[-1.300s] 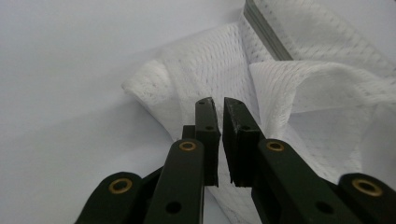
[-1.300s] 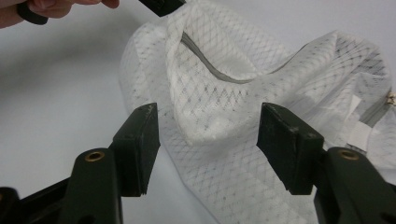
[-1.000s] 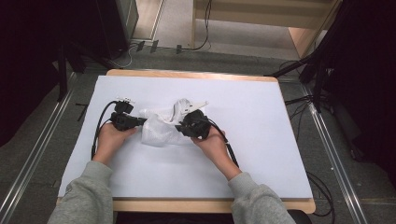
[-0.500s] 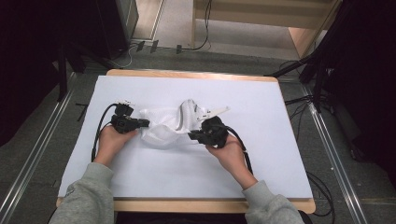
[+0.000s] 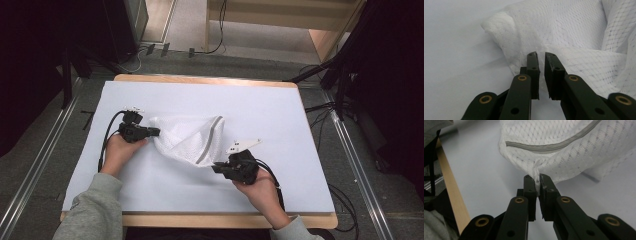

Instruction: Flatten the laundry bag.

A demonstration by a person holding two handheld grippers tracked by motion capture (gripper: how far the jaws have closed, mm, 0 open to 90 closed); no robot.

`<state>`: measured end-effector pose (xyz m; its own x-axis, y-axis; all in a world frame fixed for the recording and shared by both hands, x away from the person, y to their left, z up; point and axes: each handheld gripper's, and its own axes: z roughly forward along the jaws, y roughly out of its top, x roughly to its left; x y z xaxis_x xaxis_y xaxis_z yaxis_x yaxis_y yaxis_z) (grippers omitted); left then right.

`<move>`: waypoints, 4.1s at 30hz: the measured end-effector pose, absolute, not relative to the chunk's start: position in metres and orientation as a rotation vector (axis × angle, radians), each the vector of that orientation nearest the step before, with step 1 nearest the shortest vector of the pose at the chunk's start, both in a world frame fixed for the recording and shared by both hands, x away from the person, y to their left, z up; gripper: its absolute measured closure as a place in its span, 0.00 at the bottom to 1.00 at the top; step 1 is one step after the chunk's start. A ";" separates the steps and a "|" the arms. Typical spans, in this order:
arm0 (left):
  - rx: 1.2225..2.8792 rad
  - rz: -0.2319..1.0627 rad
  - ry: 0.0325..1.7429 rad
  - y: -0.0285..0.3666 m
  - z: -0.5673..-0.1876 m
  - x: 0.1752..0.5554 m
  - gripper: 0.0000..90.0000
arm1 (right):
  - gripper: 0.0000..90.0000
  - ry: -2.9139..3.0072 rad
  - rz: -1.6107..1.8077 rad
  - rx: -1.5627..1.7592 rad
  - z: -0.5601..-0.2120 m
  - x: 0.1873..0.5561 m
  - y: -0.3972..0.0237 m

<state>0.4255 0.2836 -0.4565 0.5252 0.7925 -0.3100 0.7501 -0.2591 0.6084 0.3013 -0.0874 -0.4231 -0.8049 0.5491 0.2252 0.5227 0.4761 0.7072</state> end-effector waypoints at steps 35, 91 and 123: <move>2.009 0.097 1.254 0.287 -0.428 0.401 0.73 | 0.64 2.497 1.245 1.042 -0.413 0.352 -0.105; 2.215 0.031 1.147 0.195 -0.453 0.436 1.00 | 0.92 2.569 1.199 1.144 -0.408 0.348 -0.102; 2.116 0.103 1.149 0.227 -0.420 0.410 0.90 | 0.77 2.446 1.311 1.107 -0.401 0.321 -0.143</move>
<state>0.4105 0.2274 -0.4200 0.6006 0.7584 -0.2532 0.7014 -0.3478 0.6222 0.3207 -0.1426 -0.4014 -0.7155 0.6700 0.1978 0.5358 0.3445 0.7709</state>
